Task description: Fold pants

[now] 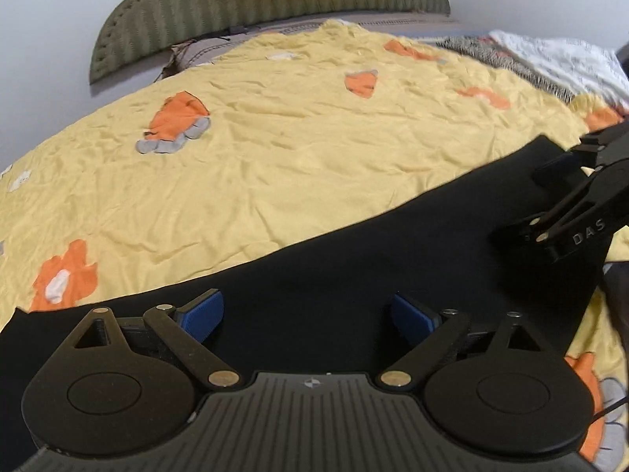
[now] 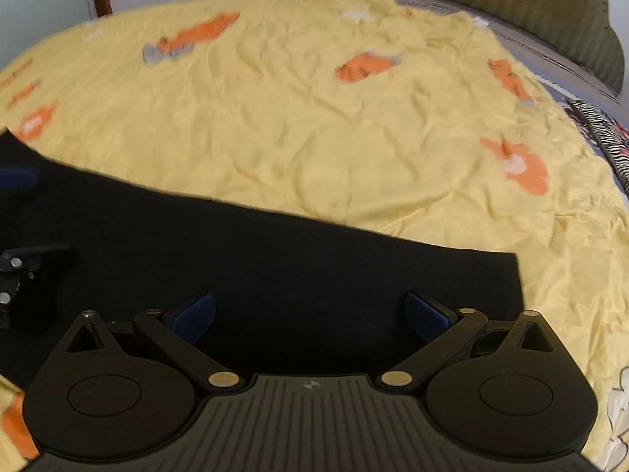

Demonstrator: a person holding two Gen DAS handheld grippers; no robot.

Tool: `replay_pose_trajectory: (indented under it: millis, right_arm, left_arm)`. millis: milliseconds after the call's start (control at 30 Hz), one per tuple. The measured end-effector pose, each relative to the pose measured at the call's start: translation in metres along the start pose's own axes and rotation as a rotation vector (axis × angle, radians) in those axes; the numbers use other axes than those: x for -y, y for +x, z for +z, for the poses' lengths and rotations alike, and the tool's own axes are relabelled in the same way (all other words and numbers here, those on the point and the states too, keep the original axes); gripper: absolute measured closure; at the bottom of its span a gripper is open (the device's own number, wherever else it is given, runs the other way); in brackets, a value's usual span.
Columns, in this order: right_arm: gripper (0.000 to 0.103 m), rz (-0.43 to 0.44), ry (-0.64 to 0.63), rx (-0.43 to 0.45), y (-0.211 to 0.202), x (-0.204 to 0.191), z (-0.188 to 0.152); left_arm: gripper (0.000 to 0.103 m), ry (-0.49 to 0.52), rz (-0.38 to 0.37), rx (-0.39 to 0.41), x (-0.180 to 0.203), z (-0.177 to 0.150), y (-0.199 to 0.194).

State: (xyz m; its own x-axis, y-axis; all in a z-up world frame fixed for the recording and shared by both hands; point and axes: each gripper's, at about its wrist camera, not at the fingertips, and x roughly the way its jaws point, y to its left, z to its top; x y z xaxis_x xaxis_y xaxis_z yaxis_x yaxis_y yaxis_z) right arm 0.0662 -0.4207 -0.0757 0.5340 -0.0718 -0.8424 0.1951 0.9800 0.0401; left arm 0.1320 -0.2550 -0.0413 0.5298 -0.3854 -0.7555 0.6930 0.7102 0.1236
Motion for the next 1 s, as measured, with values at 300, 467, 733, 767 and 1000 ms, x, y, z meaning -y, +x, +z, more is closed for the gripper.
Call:
replay_pose_trajectory:
  millis: [300,467,733,767,1000]
  right_arm:
    - [0.0,-0.019,0.107,0.035,0.008,0.02,0.03]
    - [0.0,0.047,0.085,0.027,-0.012,0.016,0.009]
    - [0.0,0.019,0.058,0.03,0.018,0.01,0.024]
    - [0.0,0.014,0.091,0.042,0.016,0.015,0.027]
    - [0.0,-0.064,0.426,0.285,-0.066,0.075,-0.018]
  left_arm:
    - [0.004,-0.087,0.03,0.002,-0.009,0.013,0.02]
    - [0.008,-0.049,0.009,0.025,-0.002,0.01,0.007]
    - [0.0,-0.097,0.028,0.017,-0.001,0.015,0.031]
    - [0.0,-0.104,0.026,0.015,-0.002,0.017,0.032]
    - [0.008,-0.133,-0.009,0.054,-0.005,0.022,0.001]
